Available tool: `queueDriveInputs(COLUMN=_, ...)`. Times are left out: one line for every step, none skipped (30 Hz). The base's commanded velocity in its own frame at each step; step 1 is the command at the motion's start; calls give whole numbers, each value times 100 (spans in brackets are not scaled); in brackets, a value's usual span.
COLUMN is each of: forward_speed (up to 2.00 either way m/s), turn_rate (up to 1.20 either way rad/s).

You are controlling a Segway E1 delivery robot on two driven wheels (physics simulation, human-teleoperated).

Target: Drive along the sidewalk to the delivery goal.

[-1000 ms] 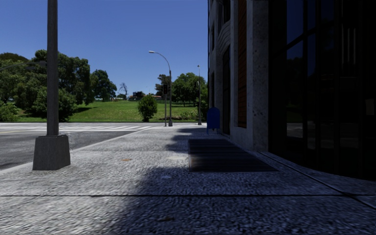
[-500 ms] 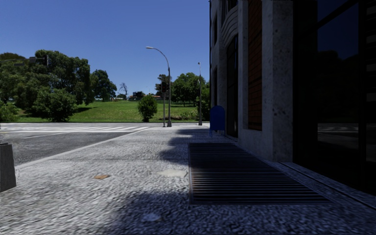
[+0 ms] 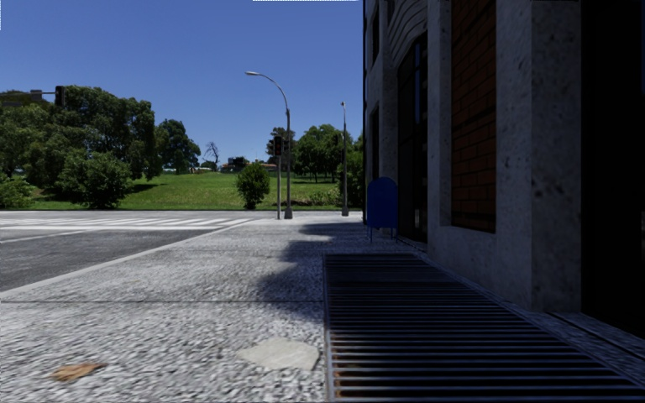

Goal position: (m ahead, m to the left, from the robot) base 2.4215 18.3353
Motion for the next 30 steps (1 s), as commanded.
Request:
queueDriveInputs(forward_speed=200, turn_rate=0)
queueDriveInputs(forward_speed=200, turn_rate=0)
queueDriveInputs(forward_speed=200, turn_rate=0)
queueDriveInputs(forward_speed=200, turn_rate=0)
queueDriveInputs(forward_speed=200, turn_rate=0)
queueDriveInputs(forward_speed=200, turn_rate=0)
queueDriveInputs(forward_speed=200, turn_rate=0)
queueDriveInputs(forward_speed=200, turn_rate=0)
queueDriveInputs(forward_speed=200, turn_rate=0)
queueDriveInputs(forward_speed=200, turn_rate=0)
queueDriveInputs(forward_speed=200, turn_rate=0)
queueDriveInputs(forward_speed=200, turn_rate=0)
queueDriveInputs(forward_speed=200, turn_rate=0)
queueDriveInputs(forward_speed=200, turn_rate=0)
queueDriveInputs(forward_speed=200, turn_rate=0)
queueDriveInputs(forward_speed=200, turn_rate=0)
queueDriveInputs(forward_speed=200, turn_rate=0)
queueDriveInputs(forward_speed=200, turn_rate=0)
queueDriveInputs(forward_speed=200, turn_rate=0)
queueDriveInputs(forward_speed=200, turn_rate=0)
queueDriveInputs(forward_speed=200, turn_rate=0)
queueDriveInputs(forward_speed=200, turn_rate=0)
queueDriveInputs(forward_speed=200, turn_rate=0)
queueDriveInputs(forward_speed=200, turn_rate=0)
queueDriveInputs(forward_speed=200, turn_rate=0)
queueDriveInputs(forward_speed=200, turn_rate=0)
queueDriveInputs(forward_speed=200, turn_rate=0)
queueDriveInputs(forward_speed=200, turn_rate=0)
queueDriveInputs(forward_speed=200, turn_rate=0)
queueDriveInputs(forward_speed=200, turn_rate=0)
